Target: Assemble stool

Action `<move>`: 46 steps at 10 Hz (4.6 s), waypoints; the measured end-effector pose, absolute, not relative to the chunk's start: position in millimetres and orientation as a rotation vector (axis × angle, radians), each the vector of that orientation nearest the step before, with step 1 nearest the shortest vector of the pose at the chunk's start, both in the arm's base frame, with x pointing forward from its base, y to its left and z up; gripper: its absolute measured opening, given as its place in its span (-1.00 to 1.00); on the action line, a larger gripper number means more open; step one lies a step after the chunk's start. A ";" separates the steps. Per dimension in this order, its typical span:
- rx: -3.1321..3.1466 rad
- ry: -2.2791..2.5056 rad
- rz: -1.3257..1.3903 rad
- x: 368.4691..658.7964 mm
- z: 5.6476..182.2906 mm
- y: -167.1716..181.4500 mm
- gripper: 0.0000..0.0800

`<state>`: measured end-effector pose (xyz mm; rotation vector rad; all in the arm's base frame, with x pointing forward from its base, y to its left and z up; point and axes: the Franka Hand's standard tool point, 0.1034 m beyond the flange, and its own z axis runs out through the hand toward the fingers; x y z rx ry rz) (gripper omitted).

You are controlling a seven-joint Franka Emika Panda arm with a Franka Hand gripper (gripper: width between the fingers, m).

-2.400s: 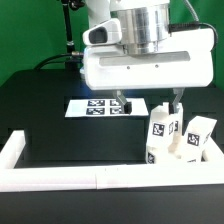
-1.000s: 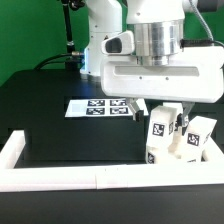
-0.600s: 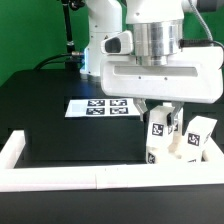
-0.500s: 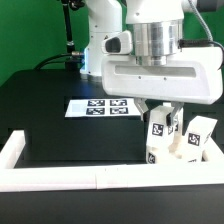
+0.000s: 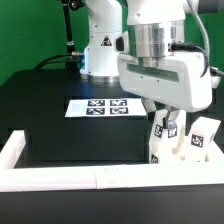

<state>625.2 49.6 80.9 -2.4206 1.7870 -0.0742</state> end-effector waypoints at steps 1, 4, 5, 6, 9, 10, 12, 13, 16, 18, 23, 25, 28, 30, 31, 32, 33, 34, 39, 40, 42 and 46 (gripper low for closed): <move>-2.332 1.885 -0.067 626.0 80.8 49.7 -0.16; -1.906 2.224 -0.056 630.1 80.4 53.3 -0.16; -1.864 2.258 -0.050 630.2 80.5 53.5 -0.16; -1.802 2.308 -0.042 630.2 80.5 53.8 -0.16; -1.527 2.487 -0.004 630.8 79.5 55.6 -0.16; -1.367 2.568 0.017 632.3 79.2 59.1 -0.16; -1.136 2.650 0.036 635.3 78.3 72.2 -0.16; -1.081 2.652 0.042 635.6 78.0 77.9 -0.16; -1.046 2.600 -0.023 635.3 77.3 86.8 -0.03; -1.069 2.591 -0.029 635.4 77.3 86.5 0.33; -1.695 2.216 -0.074 648.2 111.2 100.8 0.62; -1.896 2.072 -0.118 647.6 110.9 100.4 0.62; -2.341 1.727 -0.108 646.6 118.0 103.8 0.62; -2.599 1.367 -0.103 651.8 120.0 105.0 0.62; -2.638 1.294 -0.103 649.0 115.9 110.0 0.62; -2.667 1.233 -0.148 648.8 113.7 109.8 0.62; -2.712 1.150 -0.158 648.7 113.4 107.3 0.62; -2.735 1.109 -0.165 648.9 113.4 106.0 0.62; -3.147 -0.107 -0.181 653.4 97.1 105.8 0.62; -3.147 -0.177 -0.198 655.5 99.7 103.9 0.62; -3.152 -0.338 -0.196 656.0 99.5 99.8 0.62; -3.162 -0.434 -0.140 658.6 88.0 97.8 0.62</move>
Offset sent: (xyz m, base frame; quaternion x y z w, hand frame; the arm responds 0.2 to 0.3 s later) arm 0.0077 0.0108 -0.0079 0.0669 -0.0172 0.3211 0.9445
